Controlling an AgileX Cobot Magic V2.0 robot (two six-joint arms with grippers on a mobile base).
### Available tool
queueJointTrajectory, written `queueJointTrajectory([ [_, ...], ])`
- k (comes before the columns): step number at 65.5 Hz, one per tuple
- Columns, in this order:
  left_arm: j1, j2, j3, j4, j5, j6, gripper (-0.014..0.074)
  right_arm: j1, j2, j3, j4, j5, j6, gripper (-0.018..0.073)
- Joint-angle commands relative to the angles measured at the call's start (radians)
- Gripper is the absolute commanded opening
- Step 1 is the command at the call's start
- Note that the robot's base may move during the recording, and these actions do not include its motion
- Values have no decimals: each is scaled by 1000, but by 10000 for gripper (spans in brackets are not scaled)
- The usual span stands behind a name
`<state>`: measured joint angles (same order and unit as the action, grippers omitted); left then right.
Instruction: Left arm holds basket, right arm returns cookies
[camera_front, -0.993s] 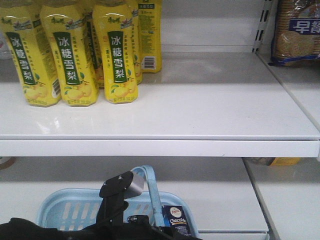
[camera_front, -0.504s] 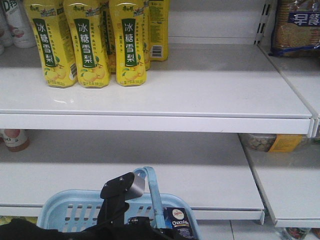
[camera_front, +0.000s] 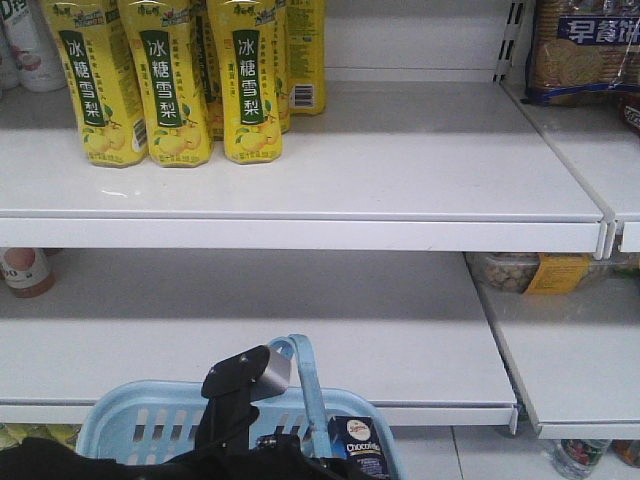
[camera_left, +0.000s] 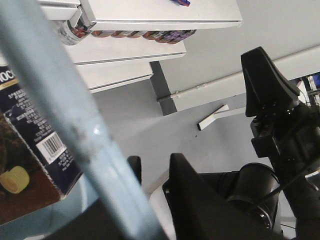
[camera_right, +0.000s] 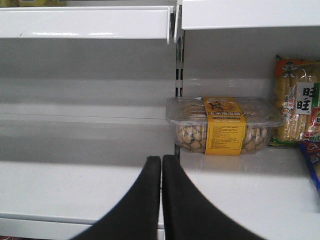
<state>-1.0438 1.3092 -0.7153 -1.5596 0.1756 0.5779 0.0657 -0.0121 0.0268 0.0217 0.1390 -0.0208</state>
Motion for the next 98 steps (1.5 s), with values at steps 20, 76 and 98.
queueJointTrajectory([
  [20,-1,-33,-32,-9,-1,9,-6,0,-17,4,-1,-70,-6,-11],
  [76,-1,-33,-32,-9,-1,9,-6,0,60,-198,-3,21,21,-5],
  [98,-1,-33,-32,-9,-1,9,-6,0,402,-592,-38,346,108,-3],
])
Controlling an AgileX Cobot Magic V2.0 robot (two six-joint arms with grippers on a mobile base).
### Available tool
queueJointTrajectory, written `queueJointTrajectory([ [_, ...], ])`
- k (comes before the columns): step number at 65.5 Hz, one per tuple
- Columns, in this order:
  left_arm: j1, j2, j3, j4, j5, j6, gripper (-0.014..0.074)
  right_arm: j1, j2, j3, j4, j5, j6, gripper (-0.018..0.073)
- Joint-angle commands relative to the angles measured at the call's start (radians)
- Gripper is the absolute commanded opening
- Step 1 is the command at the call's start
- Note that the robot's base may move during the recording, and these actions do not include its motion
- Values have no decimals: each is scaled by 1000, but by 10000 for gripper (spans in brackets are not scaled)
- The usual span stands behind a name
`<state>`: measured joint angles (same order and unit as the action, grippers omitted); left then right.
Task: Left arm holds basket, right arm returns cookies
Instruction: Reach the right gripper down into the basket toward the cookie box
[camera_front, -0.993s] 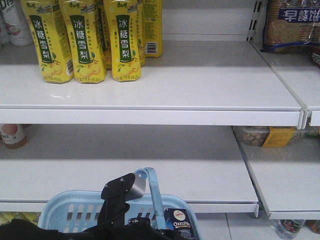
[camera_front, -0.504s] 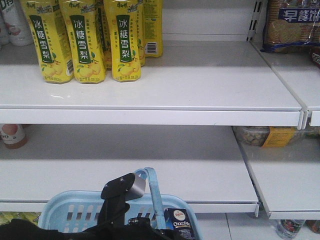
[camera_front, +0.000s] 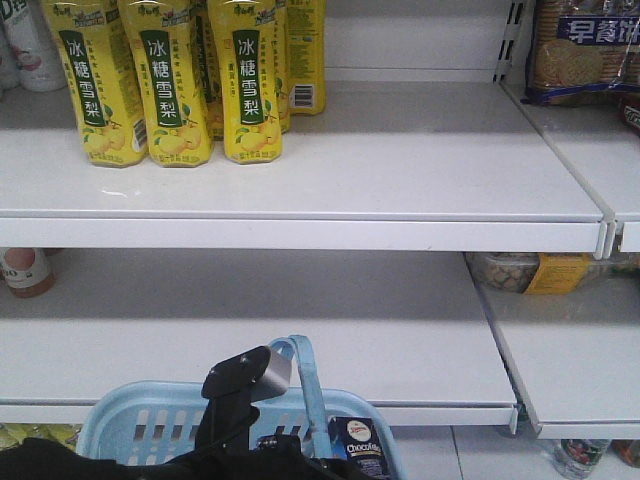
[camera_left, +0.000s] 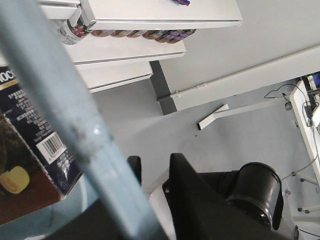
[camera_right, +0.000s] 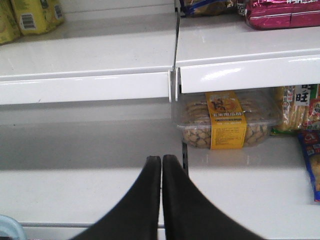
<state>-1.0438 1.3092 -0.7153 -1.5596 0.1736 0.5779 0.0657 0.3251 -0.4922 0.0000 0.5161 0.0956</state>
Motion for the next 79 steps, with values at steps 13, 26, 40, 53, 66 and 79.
queueJointTrajectory([
  [13,-1,-33,-32,-9,1,9,-6,0,136,-72,-44,-105,-18,95],
  [26,-1,-33,-32,-9,1,9,-6,0,165,-72,-47,-197,-52,402],
  [40,-1,-33,-32,-9,1,9,-6,0,184,-78,17,-212,-25,695],
  [53,-1,-33,-32,-9,1,9,-6,0,403,-227,142,33,-79,718],
  [66,-1,-33,-32,-9,1,9,-6,1,695,-404,359,237,-247,667],
  [79,-1,-33,-32,-9,1,9,-6,1,917,-471,646,424,-435,608],
])
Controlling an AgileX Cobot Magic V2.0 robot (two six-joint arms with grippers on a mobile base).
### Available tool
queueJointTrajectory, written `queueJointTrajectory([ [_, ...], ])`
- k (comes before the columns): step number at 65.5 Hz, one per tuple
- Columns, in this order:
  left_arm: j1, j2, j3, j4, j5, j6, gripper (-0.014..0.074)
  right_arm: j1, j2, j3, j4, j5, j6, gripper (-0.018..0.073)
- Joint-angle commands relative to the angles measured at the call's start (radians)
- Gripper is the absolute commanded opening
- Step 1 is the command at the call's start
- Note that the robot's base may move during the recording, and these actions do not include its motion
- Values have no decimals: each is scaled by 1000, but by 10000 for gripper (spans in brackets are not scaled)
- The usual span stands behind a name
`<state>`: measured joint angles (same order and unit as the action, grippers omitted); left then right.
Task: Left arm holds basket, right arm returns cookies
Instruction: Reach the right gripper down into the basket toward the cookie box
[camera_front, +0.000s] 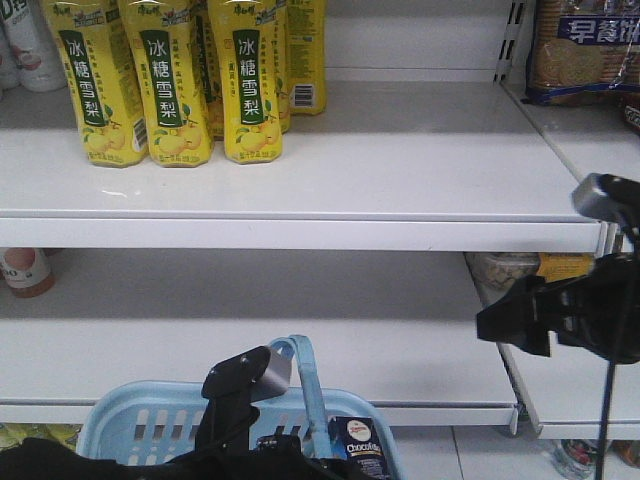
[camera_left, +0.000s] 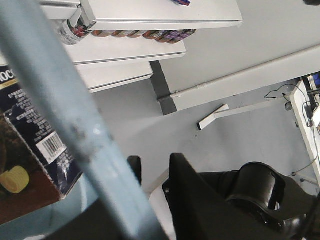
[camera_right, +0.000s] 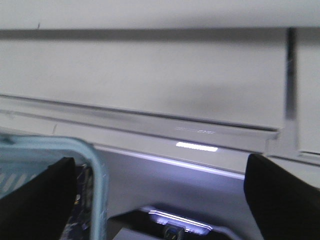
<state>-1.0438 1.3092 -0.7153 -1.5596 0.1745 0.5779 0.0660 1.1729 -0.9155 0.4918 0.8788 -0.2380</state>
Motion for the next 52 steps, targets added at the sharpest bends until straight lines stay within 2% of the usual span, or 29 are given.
queueJointTrajectory([
  [1,-1,-33,-32,-9,1,9,-6,1,83,-48,186,67,-114,607],
  [7,-1,-33,-32,-9,1,9,-6,5,164,-48,296,111,-186,604],
  [12,-1,-33,-32,-9,1,9,-6,45,205,-48,333,124,-215,603],
  [22,-1,-33,-32,-9,1,9,-6,220,262,-48,280,71,-193,599],
  [28,-1,-33,-32,-9,1,9,-6,294,275,-48,222,3,-148,596],
  [35,-1,-33,-32,-9,1,9,-6,305,282,-48,191,-38,-89,592],
  [52,-1,-33,-32,-9,1,9,-6,343,302,-46,207,-33,-88,592],
])
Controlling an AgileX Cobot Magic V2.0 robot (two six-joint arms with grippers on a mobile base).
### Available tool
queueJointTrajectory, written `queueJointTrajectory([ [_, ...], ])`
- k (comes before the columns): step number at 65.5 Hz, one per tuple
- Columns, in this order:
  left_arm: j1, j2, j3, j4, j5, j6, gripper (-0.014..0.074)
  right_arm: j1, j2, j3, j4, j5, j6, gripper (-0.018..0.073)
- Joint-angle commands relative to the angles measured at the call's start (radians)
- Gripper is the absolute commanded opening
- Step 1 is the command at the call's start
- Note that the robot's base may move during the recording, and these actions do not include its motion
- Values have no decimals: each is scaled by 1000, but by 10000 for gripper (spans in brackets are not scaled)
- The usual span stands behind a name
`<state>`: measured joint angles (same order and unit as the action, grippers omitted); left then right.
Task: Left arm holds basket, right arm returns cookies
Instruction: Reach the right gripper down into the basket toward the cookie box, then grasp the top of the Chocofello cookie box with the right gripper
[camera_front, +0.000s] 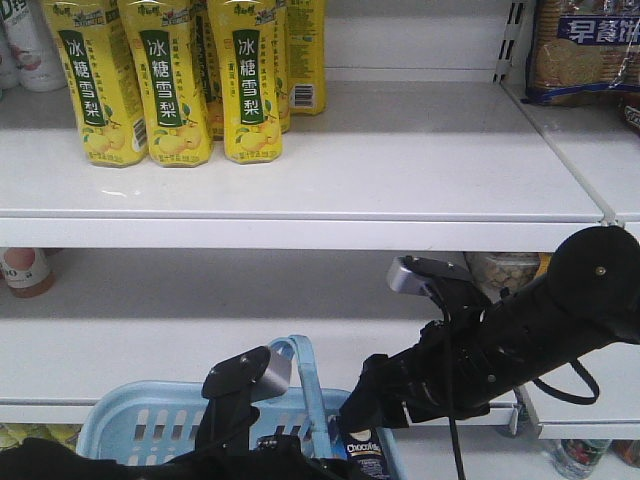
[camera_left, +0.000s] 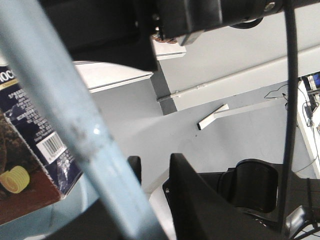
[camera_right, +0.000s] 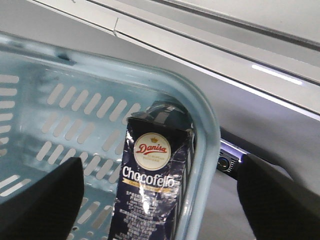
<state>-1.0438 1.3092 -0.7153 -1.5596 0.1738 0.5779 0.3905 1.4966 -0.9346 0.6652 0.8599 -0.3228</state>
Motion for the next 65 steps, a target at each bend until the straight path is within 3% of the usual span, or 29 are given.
queueJointTrajectory([
  [1,-1,-33,-32,-9,1,9,-6,23,-21,-27,35,-14,-3,592],
  [22,-1,-33,-32,-9,1,9,-6,85,55,-27,84,-32,-24,592],
  [39,-1,-33,-32,-9,1,9,-6,85,102,-27,101,-22,-52,581],
  [51,-1,-33,-32,-9,1,9,-6,85,125,-27,99,-22,-54,512],
  [65,-1,-33,-32,-9,1,9,-6,85,144,-27,99,-11,-70,341],
])
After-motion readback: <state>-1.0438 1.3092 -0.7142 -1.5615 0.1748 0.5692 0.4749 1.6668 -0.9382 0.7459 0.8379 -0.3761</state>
